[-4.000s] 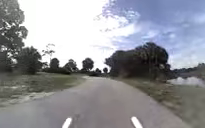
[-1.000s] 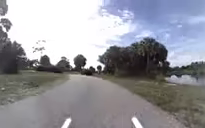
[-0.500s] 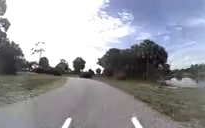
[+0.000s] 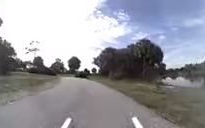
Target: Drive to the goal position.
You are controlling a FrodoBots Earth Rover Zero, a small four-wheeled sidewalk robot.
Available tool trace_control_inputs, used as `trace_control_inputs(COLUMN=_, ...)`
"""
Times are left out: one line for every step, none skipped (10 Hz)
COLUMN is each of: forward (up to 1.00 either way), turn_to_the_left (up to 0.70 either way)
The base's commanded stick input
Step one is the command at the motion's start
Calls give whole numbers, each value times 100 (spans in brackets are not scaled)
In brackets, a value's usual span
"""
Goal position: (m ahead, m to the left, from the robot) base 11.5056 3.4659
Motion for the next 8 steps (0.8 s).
trace_control_inputs(forward=69, turn_to_the_left=3)
trace_control_inputs(forward=69, turn_to_the_left=3)
trace_control_inputs(forward=69, turn_to_the_left=3)
trace_control_inputs(forward=69, turn_to_the_left=4)
trace_control_inputs(forward=69, turn_to_the_left=17)
trace_control_inputs(forward=69, turn_to_the_left=34)
trace_control_inputs(forward=69, turn_to_the_left=34)
trace_control_inputs(forward=69, turn_to_the_left=34)
